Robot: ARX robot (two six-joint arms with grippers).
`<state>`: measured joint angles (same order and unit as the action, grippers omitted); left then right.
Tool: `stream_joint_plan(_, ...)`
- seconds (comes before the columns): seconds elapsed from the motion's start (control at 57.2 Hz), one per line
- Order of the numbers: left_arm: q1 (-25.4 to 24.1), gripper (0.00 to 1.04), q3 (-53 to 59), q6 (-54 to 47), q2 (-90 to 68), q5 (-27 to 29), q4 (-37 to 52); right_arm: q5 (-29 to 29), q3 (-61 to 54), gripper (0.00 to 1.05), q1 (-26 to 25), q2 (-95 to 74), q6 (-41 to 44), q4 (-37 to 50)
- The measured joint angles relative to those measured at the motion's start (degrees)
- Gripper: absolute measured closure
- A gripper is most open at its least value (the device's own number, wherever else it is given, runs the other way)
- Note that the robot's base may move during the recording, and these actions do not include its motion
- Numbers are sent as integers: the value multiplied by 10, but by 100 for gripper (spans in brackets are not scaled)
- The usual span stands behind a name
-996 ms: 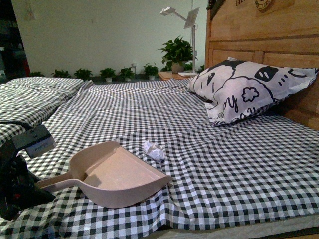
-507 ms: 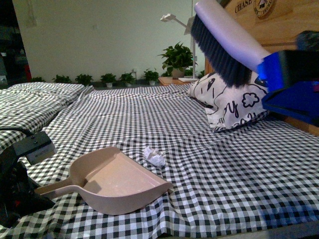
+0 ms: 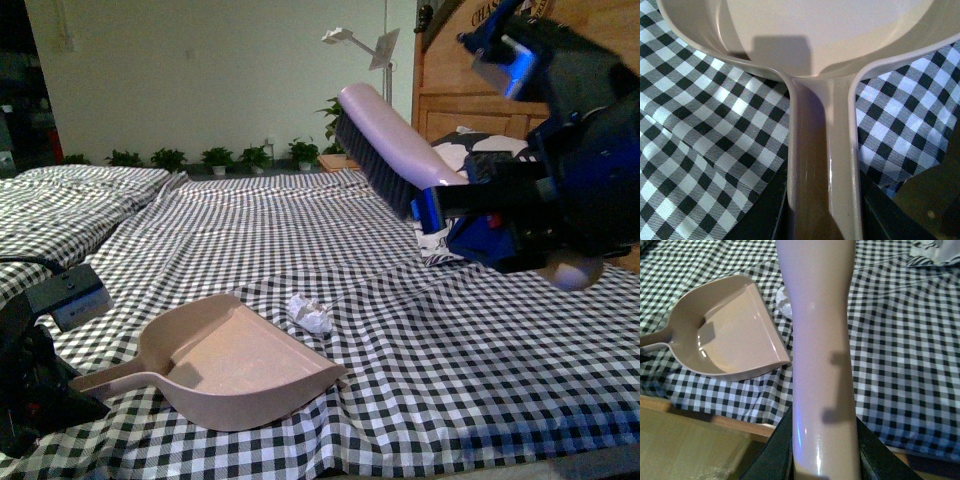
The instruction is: Clean up trash
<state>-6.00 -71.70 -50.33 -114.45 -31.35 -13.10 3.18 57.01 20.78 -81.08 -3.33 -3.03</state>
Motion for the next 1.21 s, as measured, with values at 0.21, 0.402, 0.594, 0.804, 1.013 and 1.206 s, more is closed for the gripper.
stream_joint_plan(0.21,0,77,0,0,0,0,0,25,36,85,-6,-86,27,23)
stream_joint_plan(0.402,0,77,0,0,0,0,0,39,67,85,-17,-162,44,37)
stream_joint_plan(0.594,0,77,0,0,0,0,0,54,93,85,-27,-228,55,53)
stream_joint_plan(0.804,0,77,0,0,0,0,0,67,106,85,-33,-278,60,72)
stream_joint_plan(1.013,0,77,0,0,0,0,0,82,121,85,-30,-326,60,85)
stream_joint_plan(1.206,0,77,0,0,0,0,0,98,141,85,-7,-359,62,92)
